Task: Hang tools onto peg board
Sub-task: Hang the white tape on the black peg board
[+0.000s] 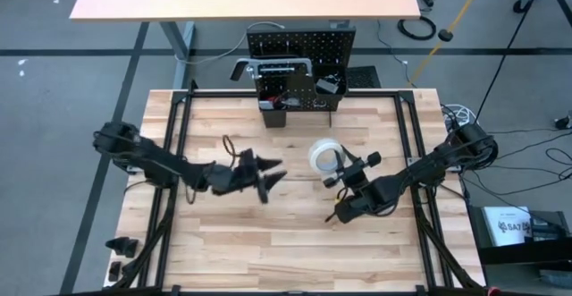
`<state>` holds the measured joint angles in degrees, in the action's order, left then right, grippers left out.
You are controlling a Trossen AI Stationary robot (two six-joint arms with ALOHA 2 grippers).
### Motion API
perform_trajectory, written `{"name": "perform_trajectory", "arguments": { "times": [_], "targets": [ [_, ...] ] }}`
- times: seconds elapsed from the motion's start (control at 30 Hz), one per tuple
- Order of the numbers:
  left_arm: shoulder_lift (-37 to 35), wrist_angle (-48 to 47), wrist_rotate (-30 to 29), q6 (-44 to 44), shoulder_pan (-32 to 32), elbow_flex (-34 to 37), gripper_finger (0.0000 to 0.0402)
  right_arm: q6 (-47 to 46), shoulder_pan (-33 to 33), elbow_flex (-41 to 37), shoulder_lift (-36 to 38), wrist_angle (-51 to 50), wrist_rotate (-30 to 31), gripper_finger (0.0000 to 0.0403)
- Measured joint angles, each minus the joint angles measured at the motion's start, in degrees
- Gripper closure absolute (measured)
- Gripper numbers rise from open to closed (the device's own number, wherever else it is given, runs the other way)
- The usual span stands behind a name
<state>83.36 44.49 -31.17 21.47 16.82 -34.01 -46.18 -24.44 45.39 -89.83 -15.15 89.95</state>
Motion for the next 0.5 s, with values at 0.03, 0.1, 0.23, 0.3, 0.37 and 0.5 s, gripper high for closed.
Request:
{"name": "perform_trajectory", "arguments": {
  "times": [0.03, 0.1, 0.23, 0.3, 0.37, 0.5],
  "targets": [
    [2.00, 6.52, -0.19, 0.96, -1.42, 1.04, 0.0182, 0.38, -0.04, 0.00, 0.16, 0.11, 0.06, 0.0333],
    [6.27, 13.23, 1.85, 3.55, -3.86, 1.08, 0.0182, 0.30, 0.14, 0.00, 0.16, 0.12, 0.05, 0.0333],
    [12.66, 12.21, 8.41, 10.15, -7.75, -2.11, 0.0182, 0.11, 0.78, 0.00, 0.16, 0.05, 0.09, 0.0333],
    [15.03, 11.85, 10.08, 10.81, -9.05, -3.34, 0.0182, 0.48, 0.83, 0.00, 0.16, 0.08, 0.04, 0.0333],
    [16.28, 12.03, 11.20, 9.98, -9.67, -4.82, 0.0182, 0.40, 0.82, 0.00, 0.16, 0.08, 0.04, 0.0333],
    [17.73, 12.19, 12.50, 7.31, -10.68, -7.67, 0.0182, 0.42, 0.83, 0.00, 0.16, 0.06, 0.04, 0.0333]
  ]
}}
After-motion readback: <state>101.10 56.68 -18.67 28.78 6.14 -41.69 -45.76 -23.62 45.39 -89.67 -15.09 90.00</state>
